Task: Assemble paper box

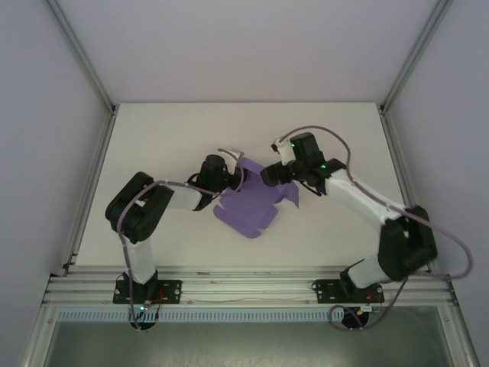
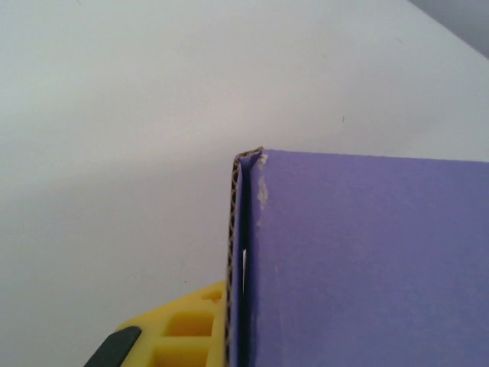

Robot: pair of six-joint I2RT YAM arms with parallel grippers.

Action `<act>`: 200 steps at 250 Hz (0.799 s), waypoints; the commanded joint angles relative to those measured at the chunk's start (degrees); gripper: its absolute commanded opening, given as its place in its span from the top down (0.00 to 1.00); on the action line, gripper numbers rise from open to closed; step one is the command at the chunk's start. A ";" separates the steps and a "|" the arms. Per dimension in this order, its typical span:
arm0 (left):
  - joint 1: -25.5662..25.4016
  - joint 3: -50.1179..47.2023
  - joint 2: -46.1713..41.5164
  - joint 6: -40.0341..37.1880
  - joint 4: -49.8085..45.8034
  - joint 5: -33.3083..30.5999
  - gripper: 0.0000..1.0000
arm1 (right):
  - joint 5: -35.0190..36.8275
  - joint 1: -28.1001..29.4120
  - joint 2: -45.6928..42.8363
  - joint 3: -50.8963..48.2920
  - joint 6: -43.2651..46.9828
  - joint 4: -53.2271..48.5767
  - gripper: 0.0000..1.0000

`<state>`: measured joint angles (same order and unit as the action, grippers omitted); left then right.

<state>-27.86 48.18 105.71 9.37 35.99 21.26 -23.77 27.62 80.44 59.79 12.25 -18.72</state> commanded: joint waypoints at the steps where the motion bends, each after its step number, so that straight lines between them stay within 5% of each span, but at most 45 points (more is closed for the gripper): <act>1: 0.85 0.58 -4.12 2.96 -8.27 -0.76 1.00 | 5.90 0.34 -6.25 -2.74 3.65 -4.56 0.17; 41: 1.16 0.64 -4.37 3.75 -11.21 1.32 1.00 | 6.01 0.33 -11.86 -5.77 4.07 -5.80 0.19; 68: 2.52 0.54 -5.24 5.91 -10.06 8.18 1.00 | 5.18 0.36 -13.79 -8.90 3.34 -3.31 0.24; 95: 4.29 1.17 -6.23 7.76 -10.38 14.50 1.00 | 7.14 0.30 -14.11 -10.11 1.97 -2.33 0.44; 122: 5.33 2.00 -6.88 7.48 -12.65 17.70 1.00 | 6.51 0.25 -13.50 -10.20 0.70 -0.77 0.49; 200: 5.26 5.20 -4.85 8.08 -19.01 13.32 1.00 | -0.92 0.26 -9.53 -9.00 -2.38 5.11 0.92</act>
<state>-22.46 50.46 101.03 15.64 20.05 35.48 -20.53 27.70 69.10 49.41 11.60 -17.28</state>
